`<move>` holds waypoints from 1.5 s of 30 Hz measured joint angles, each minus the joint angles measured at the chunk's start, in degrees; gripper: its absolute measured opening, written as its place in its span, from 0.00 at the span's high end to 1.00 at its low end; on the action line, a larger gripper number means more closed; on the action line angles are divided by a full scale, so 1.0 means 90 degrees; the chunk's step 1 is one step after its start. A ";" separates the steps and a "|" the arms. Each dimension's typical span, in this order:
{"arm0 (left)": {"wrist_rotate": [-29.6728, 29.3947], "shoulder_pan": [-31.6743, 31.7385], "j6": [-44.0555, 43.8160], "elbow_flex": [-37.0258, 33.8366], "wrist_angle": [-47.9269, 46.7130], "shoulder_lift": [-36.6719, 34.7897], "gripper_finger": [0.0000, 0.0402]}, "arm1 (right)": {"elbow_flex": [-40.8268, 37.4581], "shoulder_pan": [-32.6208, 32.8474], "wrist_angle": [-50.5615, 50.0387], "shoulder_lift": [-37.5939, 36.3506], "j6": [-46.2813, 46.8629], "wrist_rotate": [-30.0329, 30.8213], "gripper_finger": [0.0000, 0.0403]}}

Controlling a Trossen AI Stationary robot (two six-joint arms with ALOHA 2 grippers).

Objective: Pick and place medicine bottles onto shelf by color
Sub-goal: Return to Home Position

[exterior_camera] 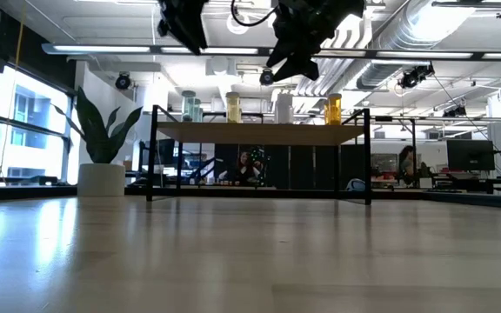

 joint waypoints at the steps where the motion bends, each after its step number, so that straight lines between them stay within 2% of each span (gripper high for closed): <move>1: 0.0001 -0.0002 0.0049 0.0044 0.0005 -0.0100 0.53 | 0.0000 0.0000 0.0002 0.0000 0.0032 -0.0002 0.54; 7: 0.0000 -0.0028 -0.0133 0.0051 0.0054 -0.0917 0.53 | 0.0000 0.0095 0.0041 0.0000 0.0188 0.0000 0.54; 10: -0.0027 -0.0142 -0.0246 -0.0274 0.0382 -0.1463 0.53 | 0.0000 0.0230 0.0296 0.0000 0.0193 -0.0002 0.54; 16: -0.0131 -0.0646 -0.0573 -0.1978 0.1675 -0.2766 0.53 | 0.0000 0.0541 0.1203 0.0000 0.0209 -0.0002 0.54; 22: -0.0148 -0.1216 -0.0929 -0.3793 0.2960 -0.4000 0.53 | 0.0000 0.0870 0.2531 0.0000 0.0974 -0.0005 0.54; 26: -0.0142 -0.1607 -0.1225 -0.4742 0.3560 -0.4752 0.53 | 0.0000 0.1049 0.3635 0.0000 0.1320 -0.0005 0.54; 32: -0.0008 -0.2188 -0.1359 -0.5884 0.4057 -0.5816 0.53 | 0.0002 0.1393 0.4949 0.0000 0.1296 0.0018 0.54; 40: 0.0039 -0.2892 -0.1754 -0.7385 0.4652 -0.7263 0.53 | 0.0002 0.1879 0.5683 0.0000 0.1266 0.0637 0.53; 45: 0.0071 -0.3170 -0.1756 -0.8393 0.5432 -0.8064 0.53 | 0.0002 0.2065 0.5683 0.0000 0.2206 0.0806 0.54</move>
